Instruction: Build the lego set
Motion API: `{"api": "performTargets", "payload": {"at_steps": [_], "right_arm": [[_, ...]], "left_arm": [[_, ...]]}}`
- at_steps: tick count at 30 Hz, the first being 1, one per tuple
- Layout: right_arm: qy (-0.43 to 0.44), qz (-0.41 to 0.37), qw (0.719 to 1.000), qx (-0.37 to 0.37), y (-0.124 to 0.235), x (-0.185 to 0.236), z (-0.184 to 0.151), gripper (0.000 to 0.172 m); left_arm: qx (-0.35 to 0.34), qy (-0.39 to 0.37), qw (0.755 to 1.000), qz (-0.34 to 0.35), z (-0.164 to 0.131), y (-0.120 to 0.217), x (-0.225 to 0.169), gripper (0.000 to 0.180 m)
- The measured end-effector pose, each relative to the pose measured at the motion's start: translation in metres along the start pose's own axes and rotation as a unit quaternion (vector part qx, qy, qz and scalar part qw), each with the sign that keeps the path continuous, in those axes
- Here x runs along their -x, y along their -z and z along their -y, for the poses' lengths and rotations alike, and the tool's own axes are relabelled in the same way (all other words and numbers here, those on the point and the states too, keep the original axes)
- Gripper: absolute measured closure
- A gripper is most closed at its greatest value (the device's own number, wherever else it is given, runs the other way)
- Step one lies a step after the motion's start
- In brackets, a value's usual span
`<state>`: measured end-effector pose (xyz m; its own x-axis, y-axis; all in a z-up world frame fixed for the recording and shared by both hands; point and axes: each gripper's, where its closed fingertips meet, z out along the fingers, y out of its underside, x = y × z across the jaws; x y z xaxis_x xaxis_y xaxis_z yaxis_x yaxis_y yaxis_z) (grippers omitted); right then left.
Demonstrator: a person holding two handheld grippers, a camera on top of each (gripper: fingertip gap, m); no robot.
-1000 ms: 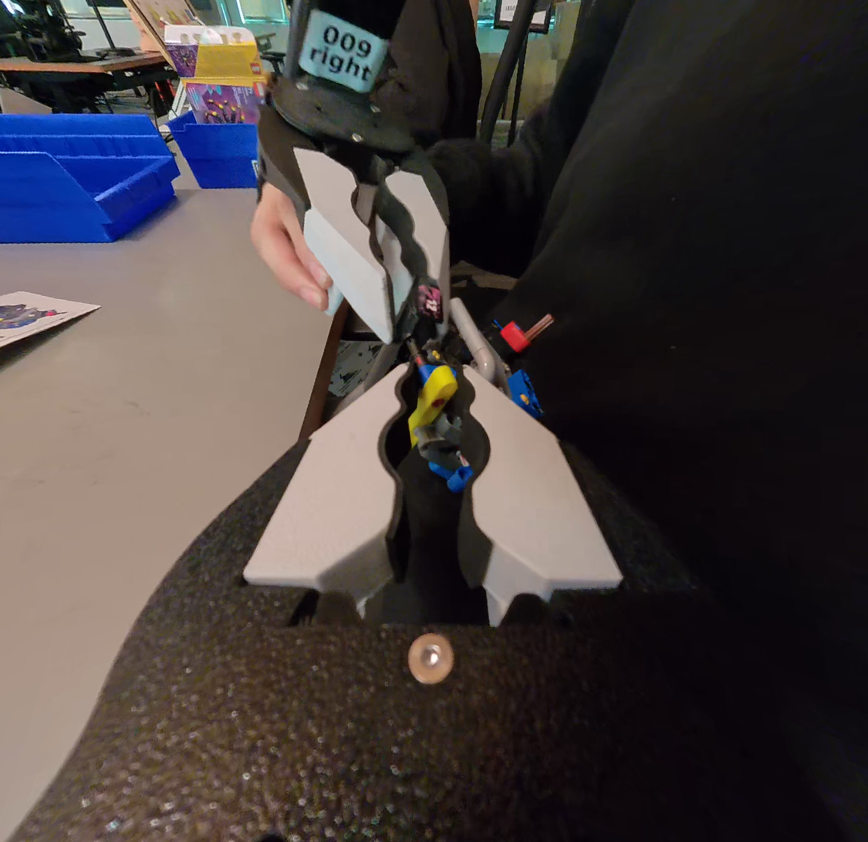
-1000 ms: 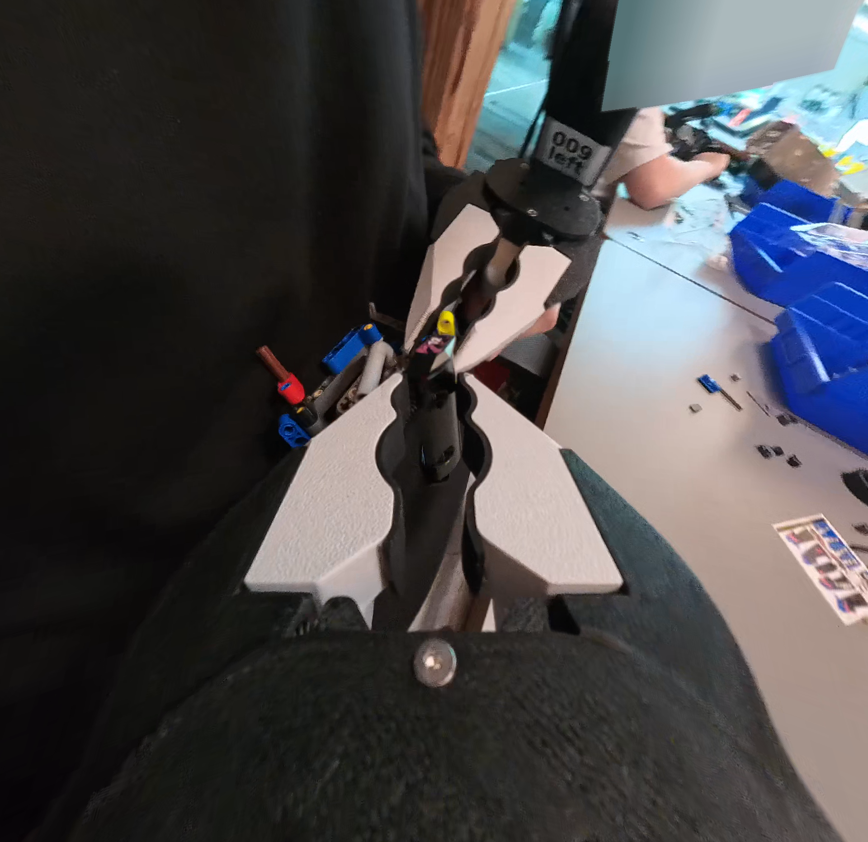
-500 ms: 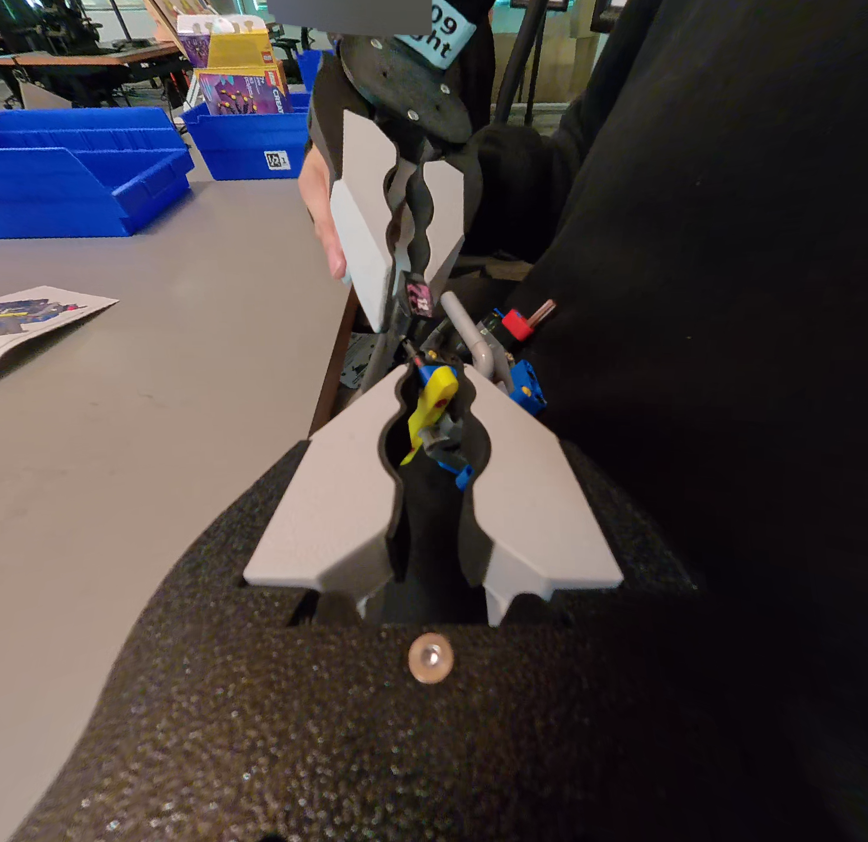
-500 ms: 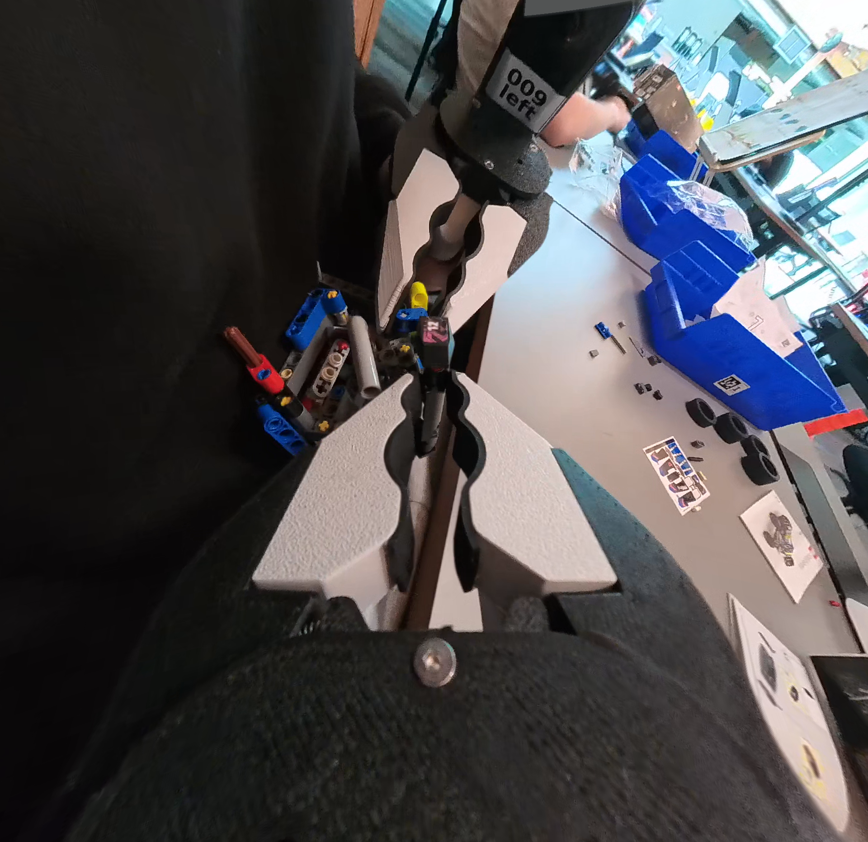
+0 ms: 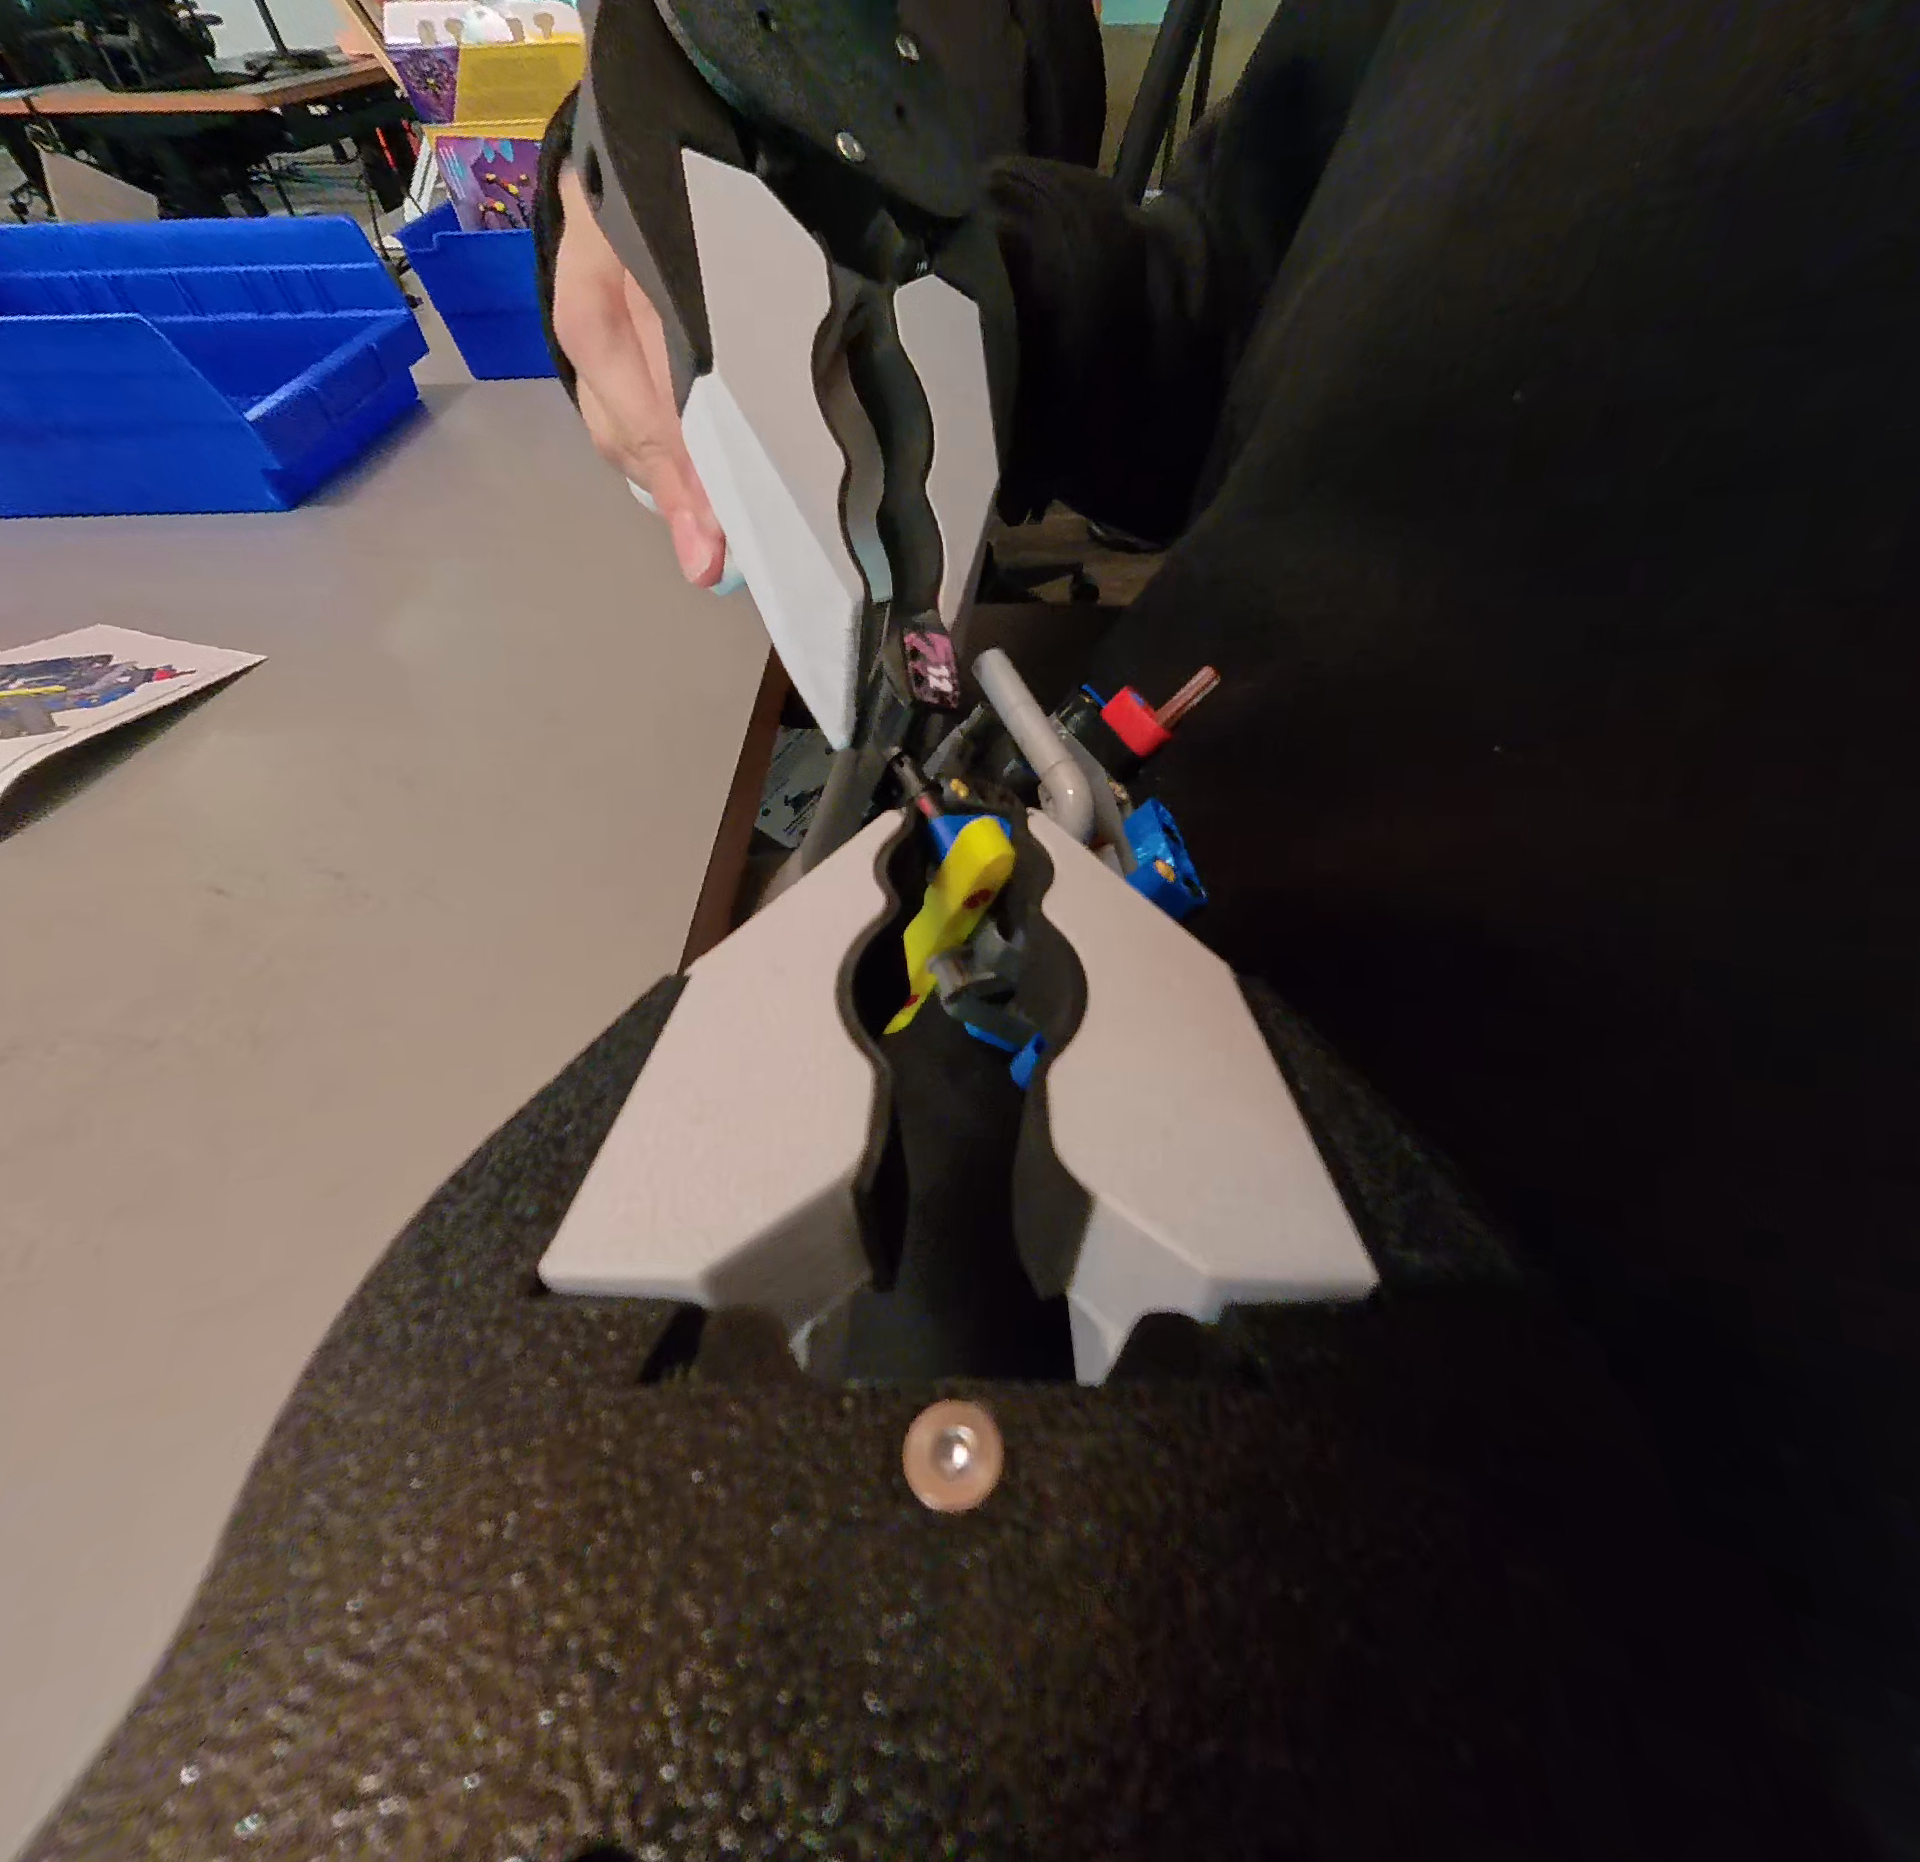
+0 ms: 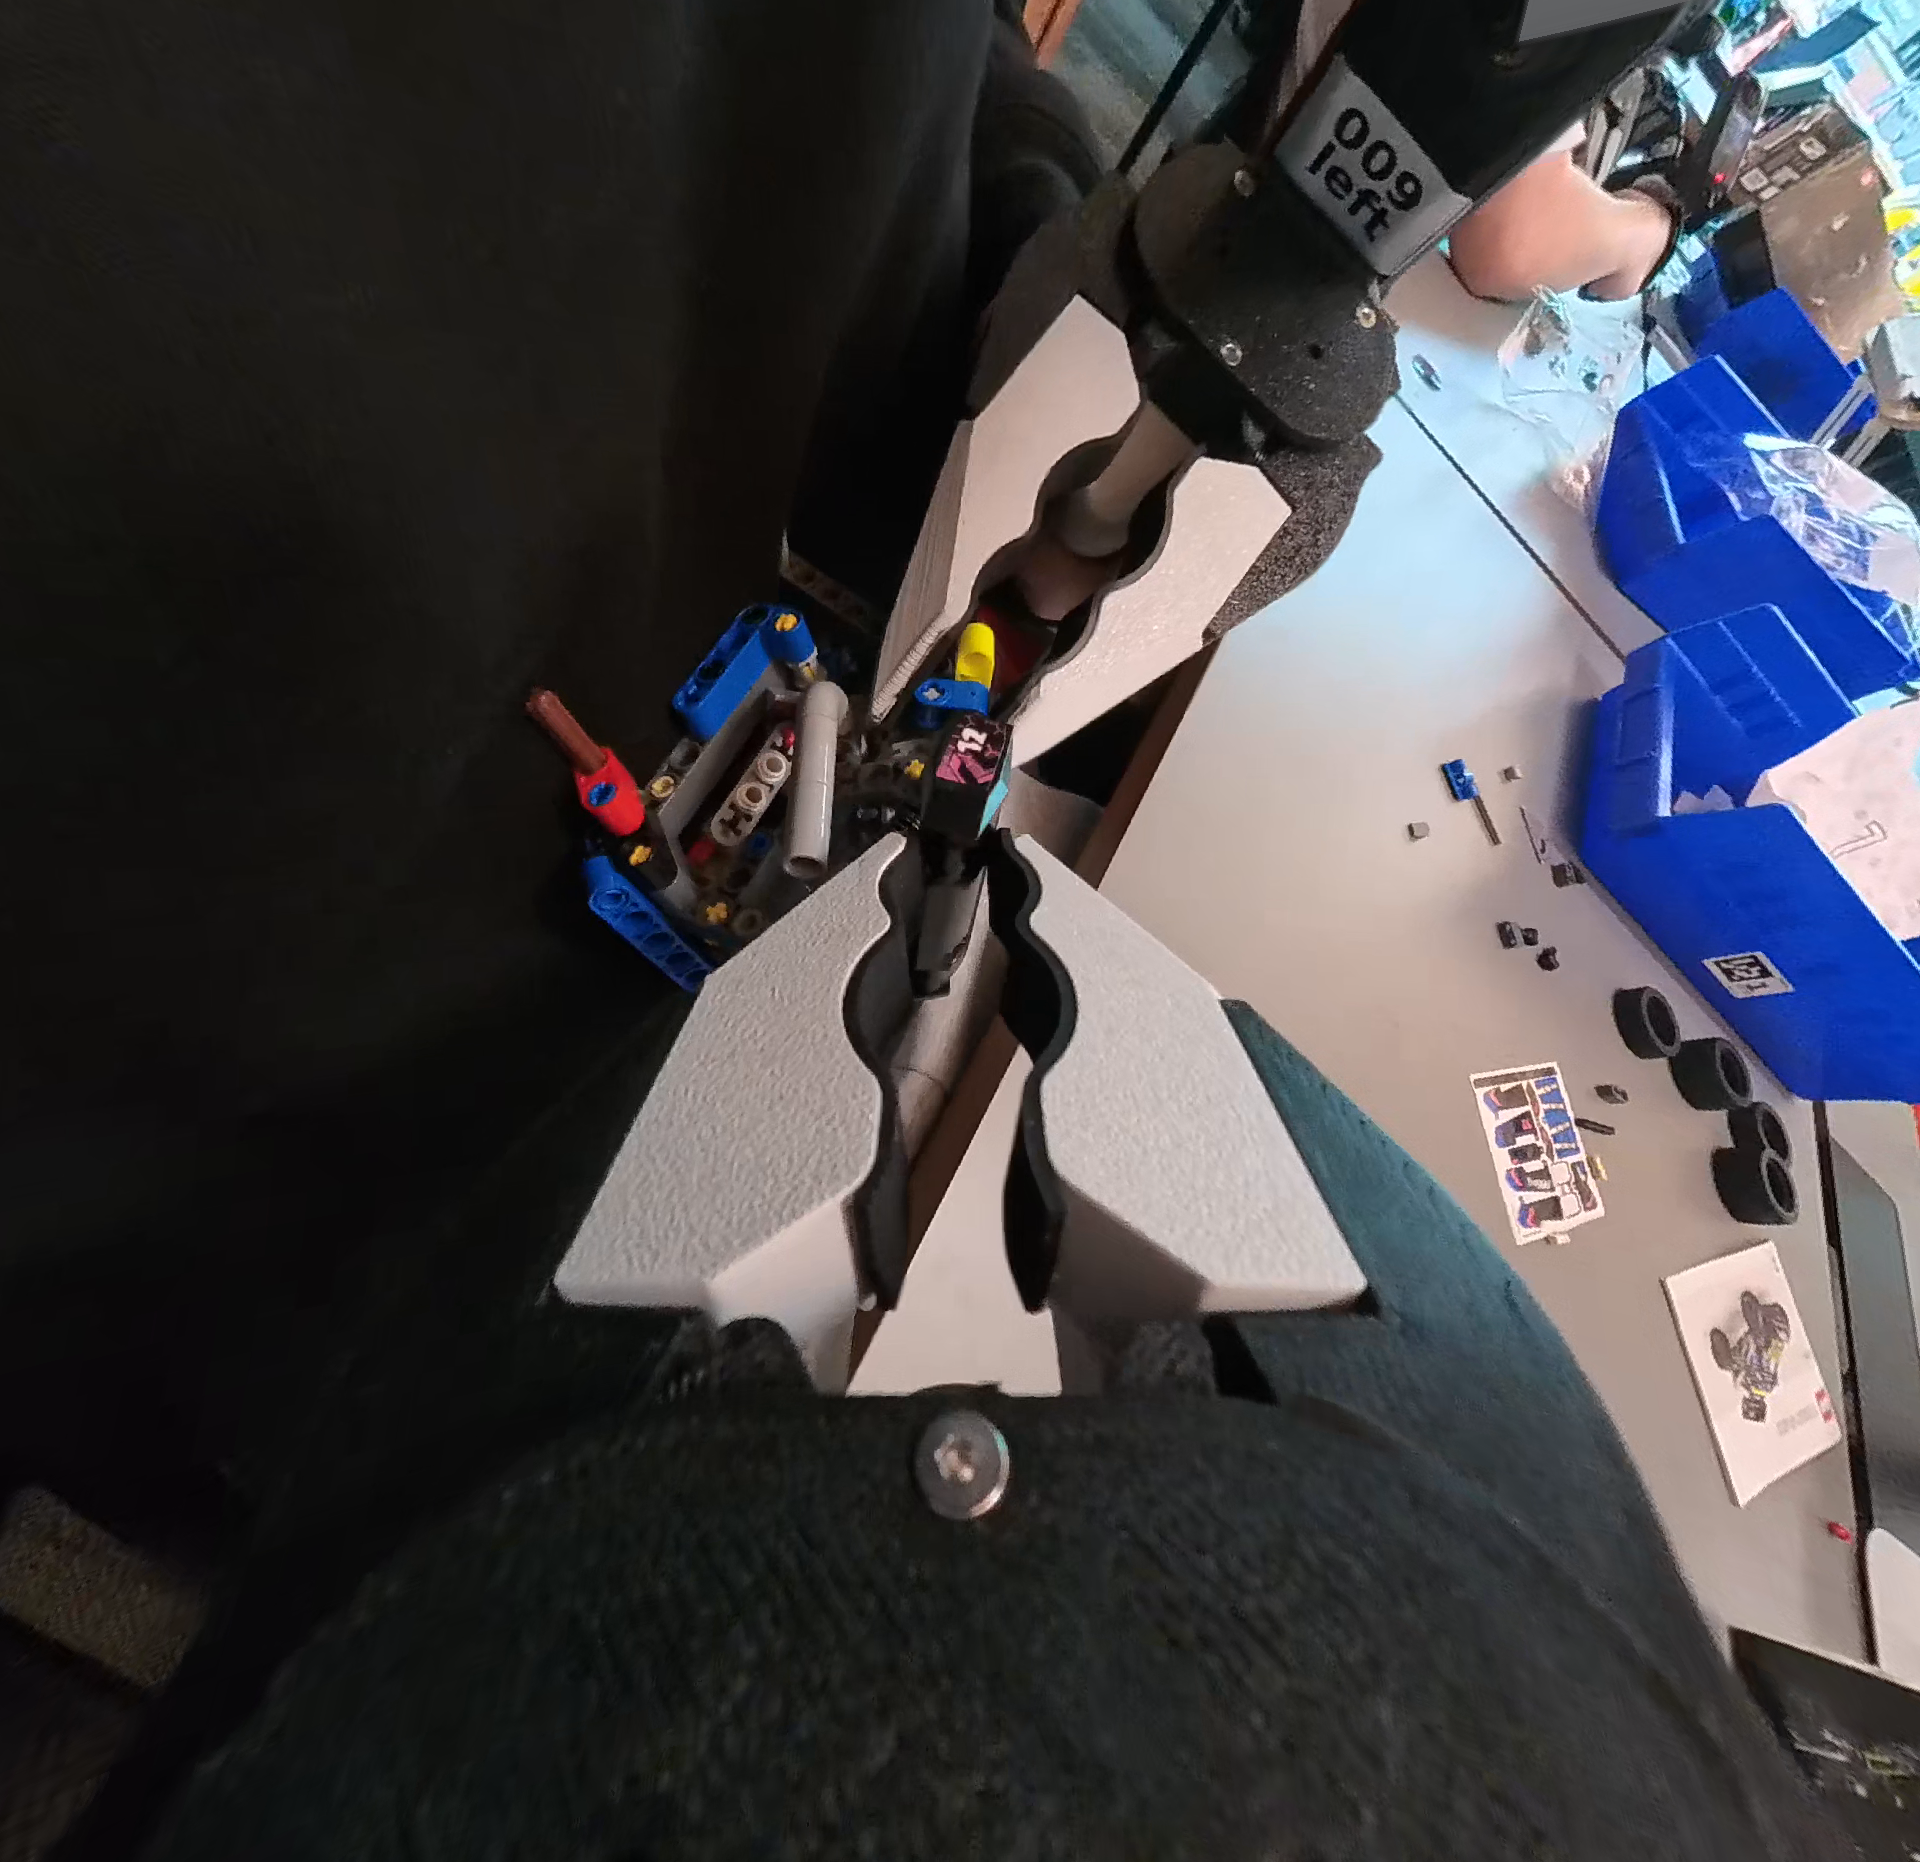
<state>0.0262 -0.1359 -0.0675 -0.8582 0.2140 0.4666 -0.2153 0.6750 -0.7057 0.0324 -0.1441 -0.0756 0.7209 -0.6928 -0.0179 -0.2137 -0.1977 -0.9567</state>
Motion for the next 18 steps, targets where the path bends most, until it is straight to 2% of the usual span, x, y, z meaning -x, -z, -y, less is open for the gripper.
{"api": "performTargets", "payload": {"at_steps": [7,12,18], "right_arm": [[0.014,0.003,1.000,0.025,-0.002,0.000,-0.004,0.163],[-0.042,-0.028,0.996,-0.069,0.005,-0.007,0.007,0.161],[-0.039,-0.060,0.993,-0.090,0.004,-0.003,0.012,0.161]], "left_arm": [[-0.001,0.007,1.000,-0.001,-0.002,0.000,0.002,0.168],[-0.015,-0.021,0.999,0.021,0.007,0.004,0.003,0.167],[-0.011,-0.025,1.000,0.015,0.006,0.005,-0.002,0.168]]}}
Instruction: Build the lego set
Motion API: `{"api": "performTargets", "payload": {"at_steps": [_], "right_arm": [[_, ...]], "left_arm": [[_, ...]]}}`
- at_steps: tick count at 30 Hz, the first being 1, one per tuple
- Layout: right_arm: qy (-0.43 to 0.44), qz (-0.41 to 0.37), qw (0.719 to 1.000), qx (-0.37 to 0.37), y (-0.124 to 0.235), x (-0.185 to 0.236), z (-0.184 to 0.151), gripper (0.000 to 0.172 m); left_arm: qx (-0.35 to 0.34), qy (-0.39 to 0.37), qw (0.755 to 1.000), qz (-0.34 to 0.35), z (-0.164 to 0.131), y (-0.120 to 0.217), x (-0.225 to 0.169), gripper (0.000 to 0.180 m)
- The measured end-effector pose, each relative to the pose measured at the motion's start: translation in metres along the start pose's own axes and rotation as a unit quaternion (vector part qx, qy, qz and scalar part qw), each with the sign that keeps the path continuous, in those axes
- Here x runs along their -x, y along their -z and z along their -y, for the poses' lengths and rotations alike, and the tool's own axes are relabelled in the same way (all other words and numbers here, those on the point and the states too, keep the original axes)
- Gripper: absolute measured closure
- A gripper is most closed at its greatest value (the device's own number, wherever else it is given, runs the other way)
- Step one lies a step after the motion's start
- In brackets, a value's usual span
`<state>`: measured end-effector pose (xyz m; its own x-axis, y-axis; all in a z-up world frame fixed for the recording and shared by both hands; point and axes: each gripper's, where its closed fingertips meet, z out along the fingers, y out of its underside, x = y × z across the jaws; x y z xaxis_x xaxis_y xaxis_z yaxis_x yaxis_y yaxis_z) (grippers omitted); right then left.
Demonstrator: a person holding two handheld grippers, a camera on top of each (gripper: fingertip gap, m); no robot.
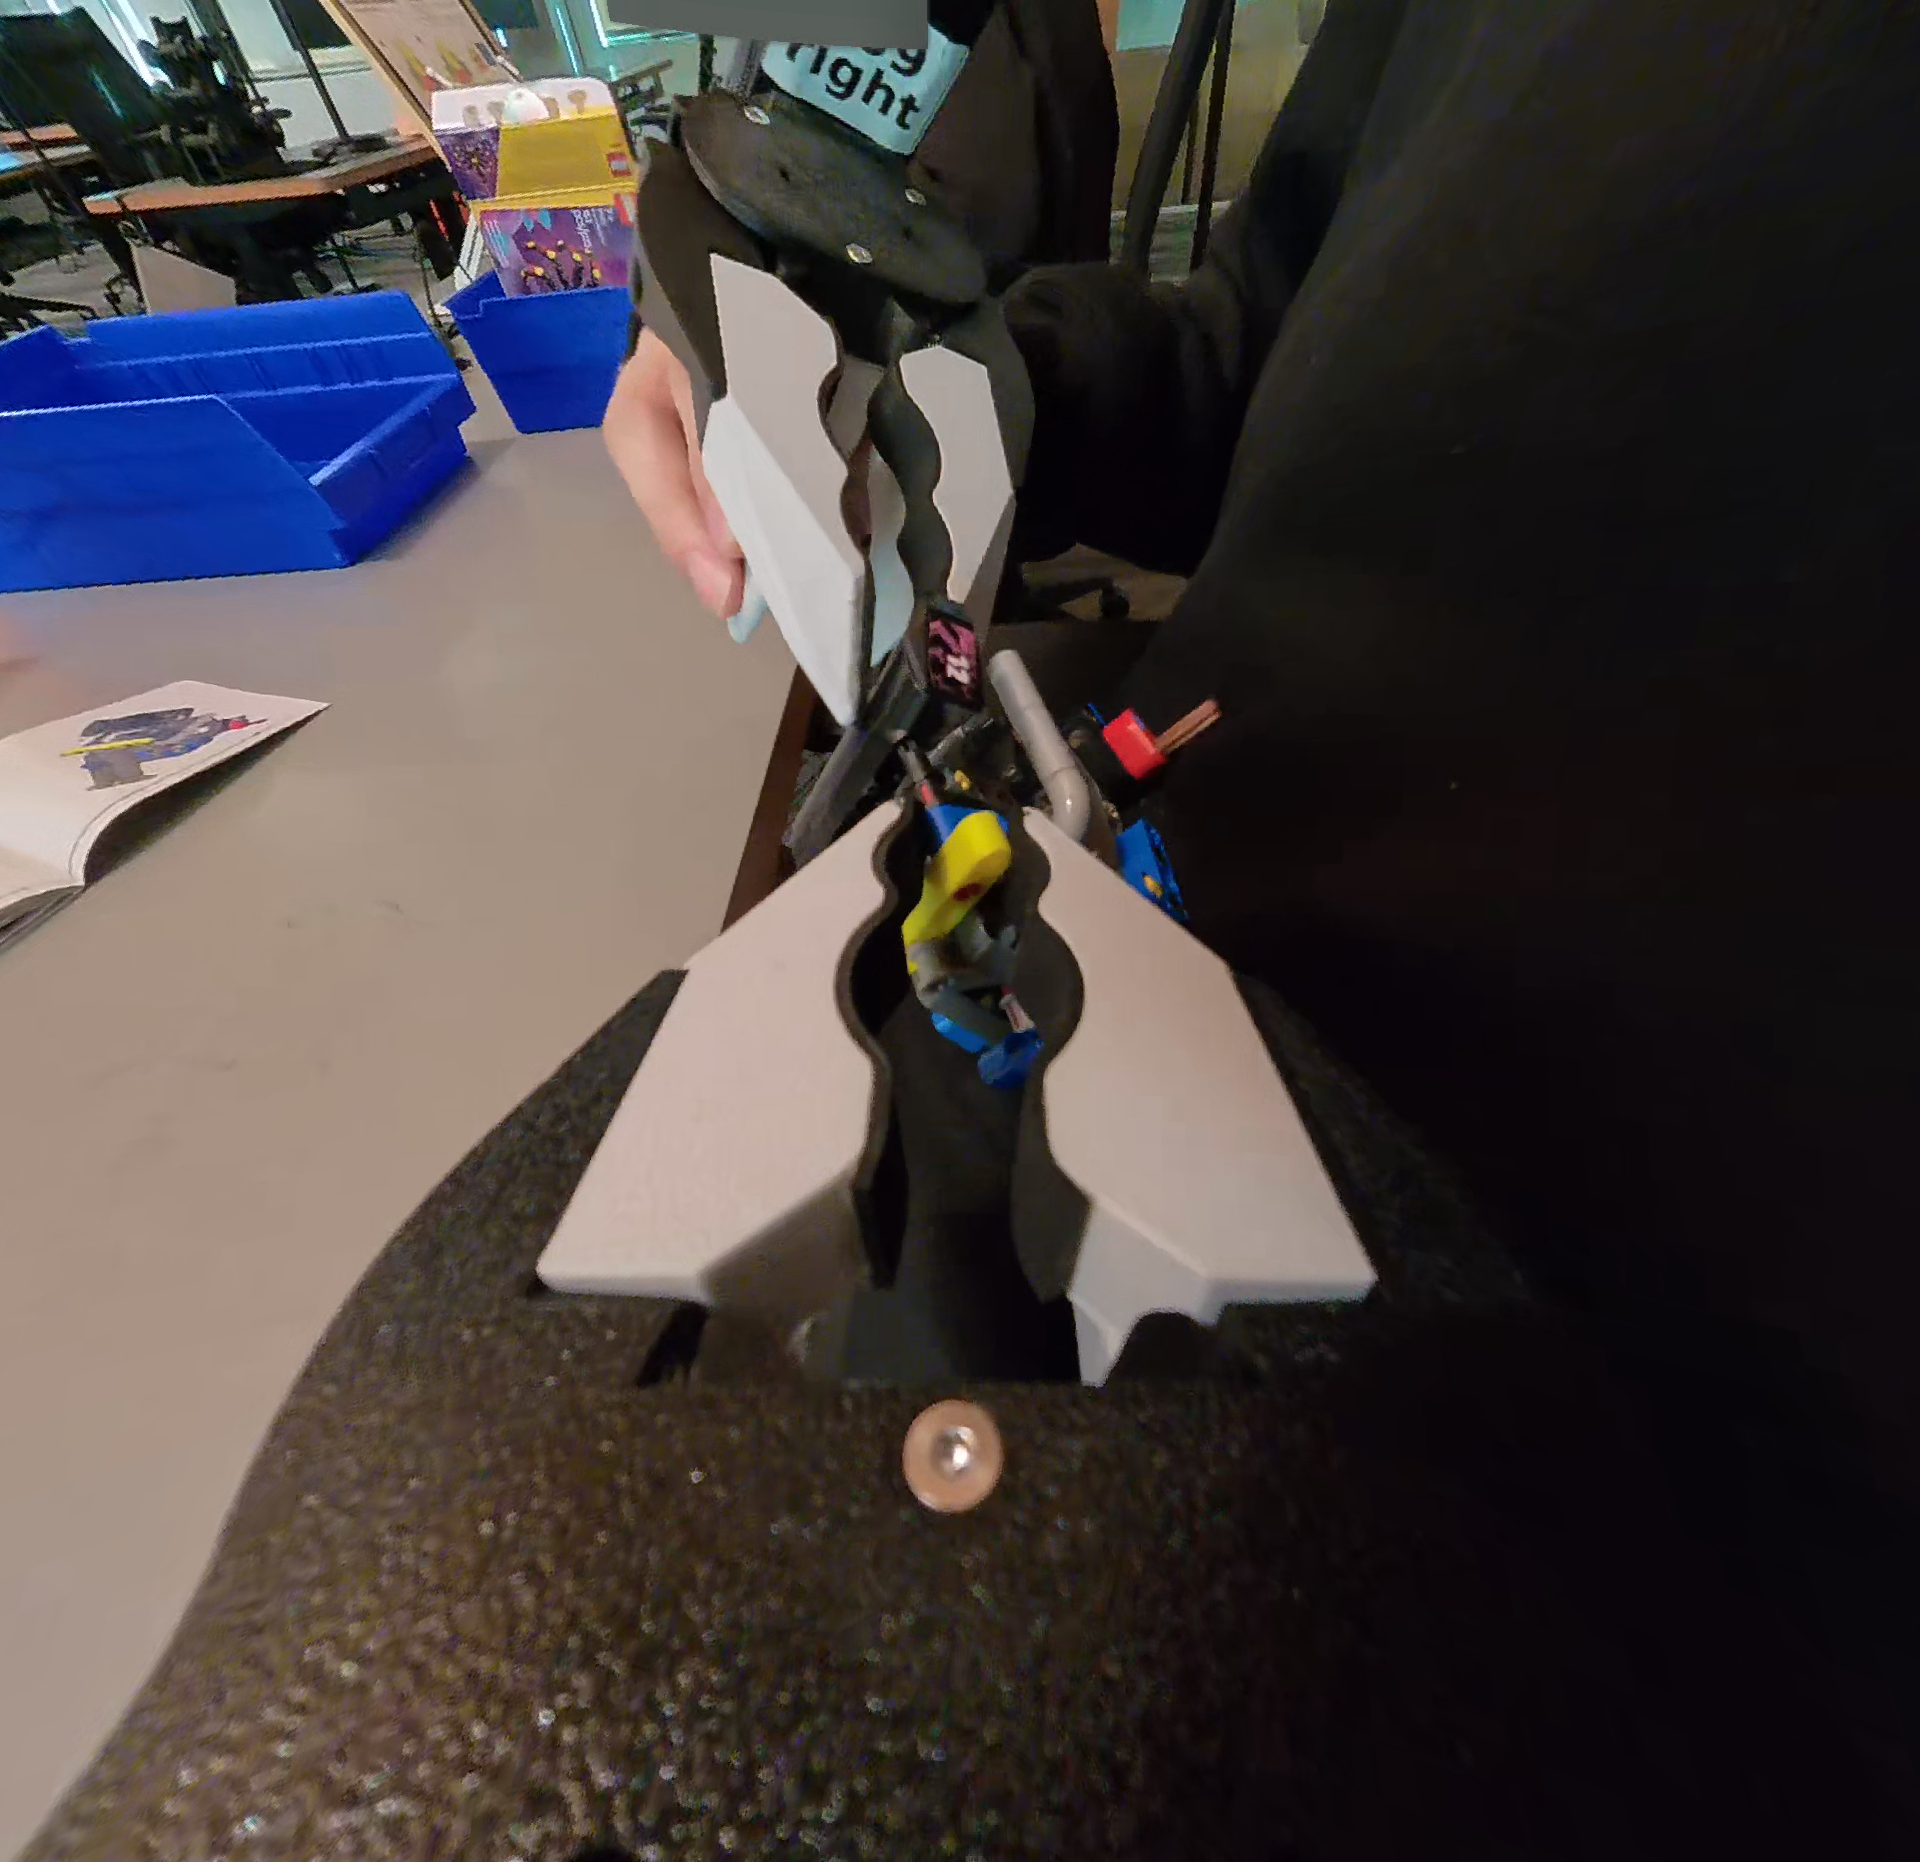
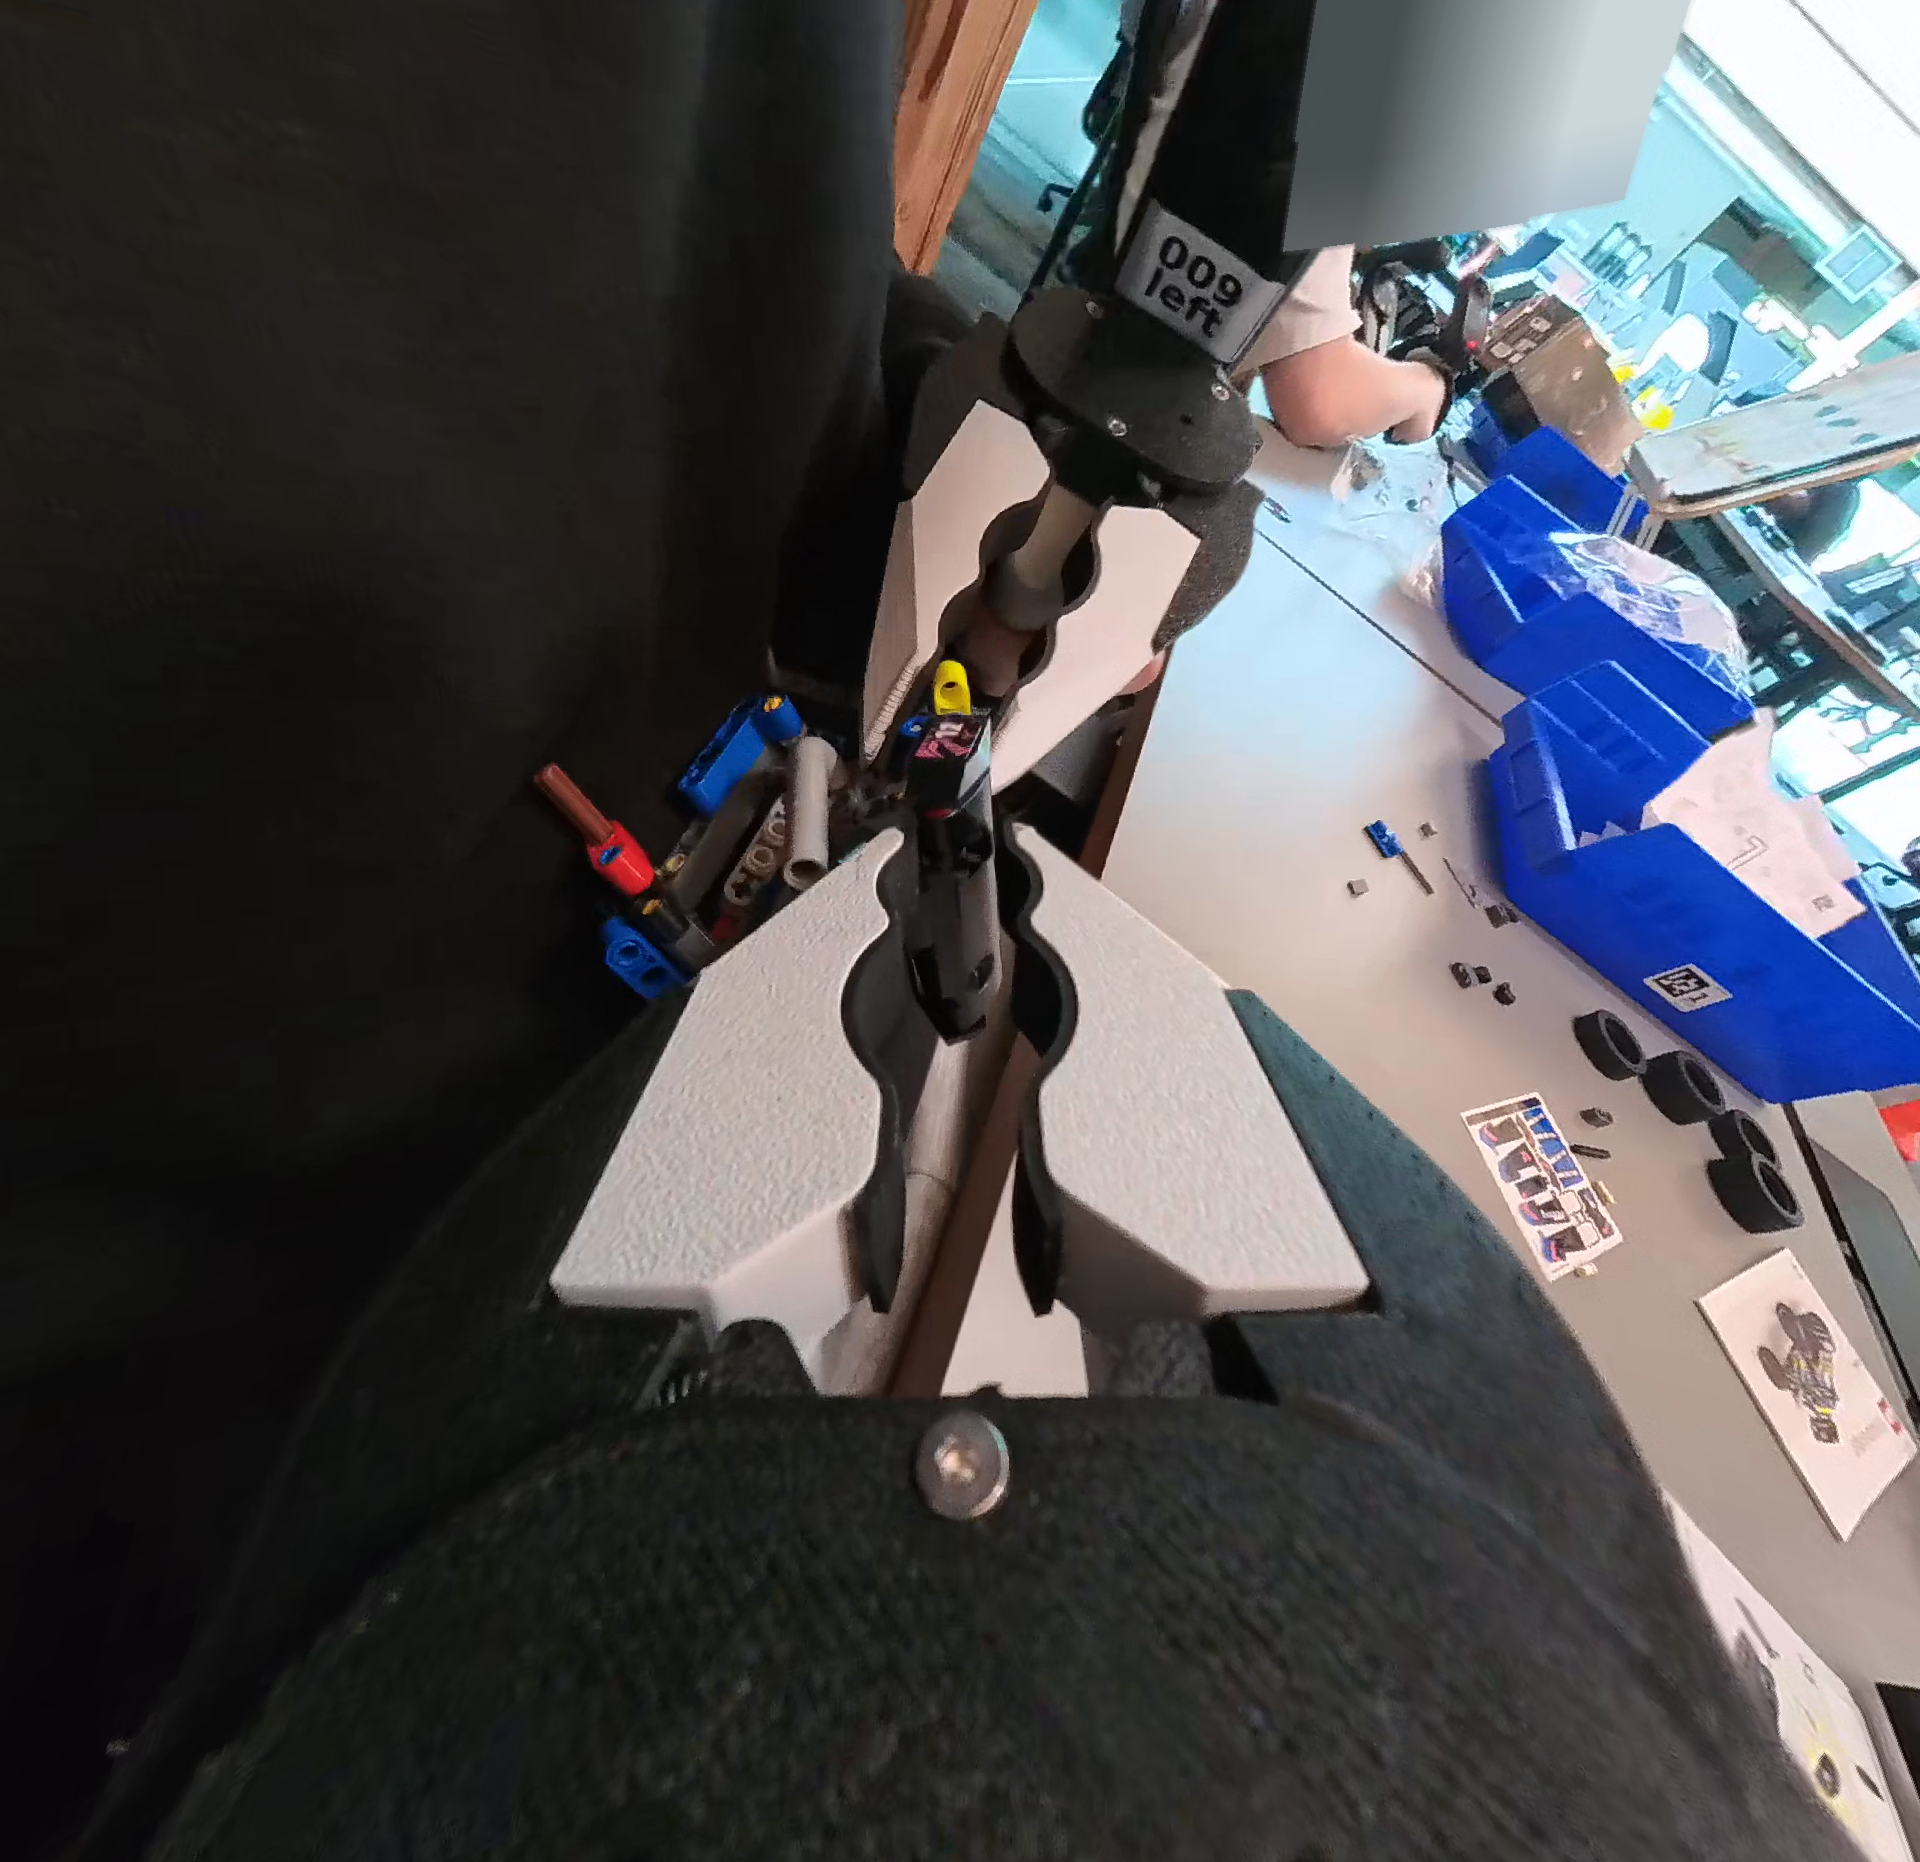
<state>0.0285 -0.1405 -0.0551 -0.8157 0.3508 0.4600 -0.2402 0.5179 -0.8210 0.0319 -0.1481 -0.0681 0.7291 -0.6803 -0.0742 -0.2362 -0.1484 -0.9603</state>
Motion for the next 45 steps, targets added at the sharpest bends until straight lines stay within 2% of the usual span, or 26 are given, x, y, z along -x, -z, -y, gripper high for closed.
{"api": "performTargets", "payload": {"at_steps": [11,14,19,22,27,32,35,39,44,45], "right_arm": [[0.037,-0.065,0.996,0.051,0.000,-0.009,-0.002,0.164],[0.016,-0.104,0.994,0.042,-0.002,-0.015,-0.003,0.165],[-0.002,-0.119,0.991,0.059,-0.002,-0.014,-0.011,0.164],[-0.006,-0.126,0.991,0.053,-0.001,-0.013,-0.011,0.164],[-0.007,-0.090,0.994,0.062,0.000,-0.007,-0.015,0.164],[-0.002,-0.058,0.998,0.010,-0.005,-0.006,-0.007,0.163],[0.033,-0.020,0.997,0.063,-0.007,-0.001,-0.014,0.163],[0.030,0.013,0.997,0.069,-0.008,0.001,-0.016,0.163],[0.015,0.008,0.999,0.051,-0.006,0.000,-0.014,0.162],[0.013,0.005,0.998,0.053,-0.005,0.000,-0.016,0.162]], "left_arm": [[0.003,0.020,1.000,0.011,-0.002,0.001,0.007,0.167],[0.002,0.030,0.999,0.018,-0.002,0.002,0.010,0.167],[-0.002,0.045,0.999,0.029,-0.006,-0.001,0.010,0.167],[-0.014,0.028,0.998,0.051,-0.003,-0.002,0.011,0.167],[-0.018,0.027,0.998,0.057,-0.006,-0.006,0.010,0.167],[-0.002,0.022,0.999,0.031,-0.005,-0.007,0.008,0.167],[0.012,0.037,0.999,0.016,-0.011,-0.009,0.005,0.168],[0.013,0.043,0.999,-0.002,-0.013,-0.010,0.005,0.167],[-0.035,0.087,0.995,-0.022,-0.006,-0.008,0.002,0.165],[-0.045,0.095,0.994,-0.025,-0.005,-0.005,0.002,0.159]]}}
